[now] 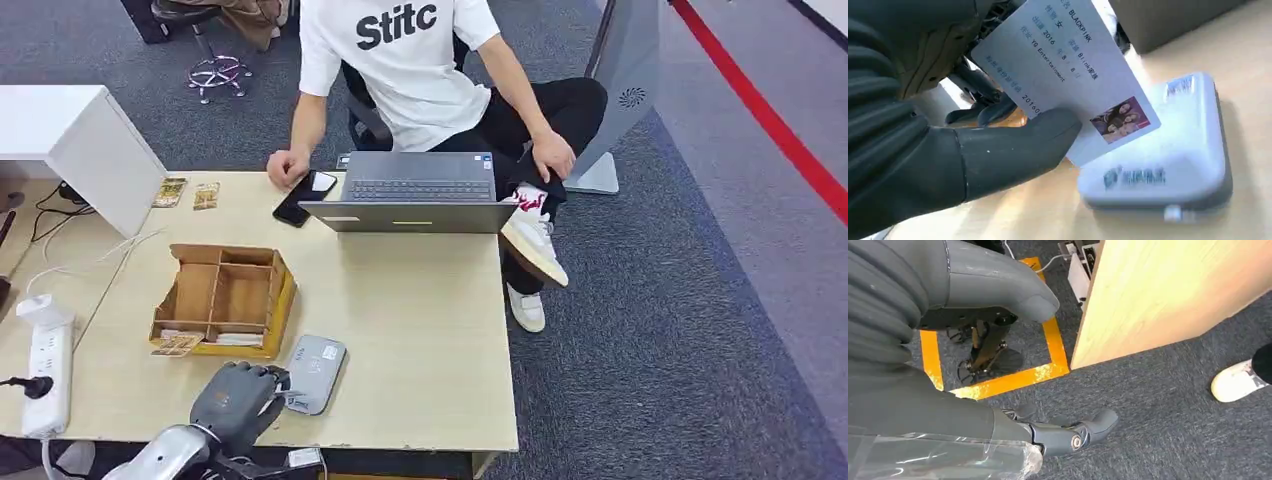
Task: Pass the card to the sensor for recognition and then transmit it.
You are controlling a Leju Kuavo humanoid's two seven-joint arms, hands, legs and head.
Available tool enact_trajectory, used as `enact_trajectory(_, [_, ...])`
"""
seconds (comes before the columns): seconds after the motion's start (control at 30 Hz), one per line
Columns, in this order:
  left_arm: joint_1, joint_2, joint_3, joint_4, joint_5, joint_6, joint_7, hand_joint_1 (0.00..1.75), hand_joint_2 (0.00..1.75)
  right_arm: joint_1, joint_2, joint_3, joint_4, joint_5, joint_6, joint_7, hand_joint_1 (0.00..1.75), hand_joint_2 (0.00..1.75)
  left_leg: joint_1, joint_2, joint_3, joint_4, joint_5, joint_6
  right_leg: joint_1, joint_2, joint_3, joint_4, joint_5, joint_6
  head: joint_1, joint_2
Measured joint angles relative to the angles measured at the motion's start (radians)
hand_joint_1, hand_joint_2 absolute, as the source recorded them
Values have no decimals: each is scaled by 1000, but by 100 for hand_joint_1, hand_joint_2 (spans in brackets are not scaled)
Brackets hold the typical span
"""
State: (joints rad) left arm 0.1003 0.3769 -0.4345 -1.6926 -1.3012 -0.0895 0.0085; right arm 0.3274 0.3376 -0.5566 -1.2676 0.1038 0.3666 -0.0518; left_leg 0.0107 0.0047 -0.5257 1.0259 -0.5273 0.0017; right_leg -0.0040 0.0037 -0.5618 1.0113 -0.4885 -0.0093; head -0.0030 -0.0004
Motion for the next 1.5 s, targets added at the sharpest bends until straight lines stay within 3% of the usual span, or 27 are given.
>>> enact_trajectory(0.33, [-106, -50, 19, -118, -29, 79, -23, 175, 175, 28, 0, 16, -2, -25, -19, -11, 0, 175, 0, -1, 0, 0, 1, -1, 0, -1, 0, 0, 1, -1, 0, 0])
enact_trajectory(0.53, [-209, -64, 65, -156, -9, 45, -2, 175, 175, 35, 0, 32, -4, -24, -29, -10, 0, 175, 0, -1, 0, 0, 1, -2, 0, -1, 0, 0, 1, -2, -1, 0])
enact_trajectory(0.63, [-241, -77, 111, -156, 58, -3, 21, 175, 175, 35, 0, 32, -4, -18, -27, -5, 0, 175, 0, -1, 0, 0, 2, -2, 0, -1, 0, 0, 1, -2, 0, 0])
enact_trajectory(0.83, [-292, -92, 195, -153, 81, -40, 49, 175, 175, 33, 0, 32, 0, -3, -28, -5, 0, 175, 0, -1, 0, 0, 2, -2, 0, 0, 0, 1, 2, -2, 0, 0])
enact_trajectory(1.5, [-313, -111, 263, -128, 93, -55, 54, 175, 175, 24, 0, 31, 29, -5, -23, -6, 0, 175, 0, -1, 0, 0, 2, -2, 0, 0, -1, 1, 2, -2, 0, 0])
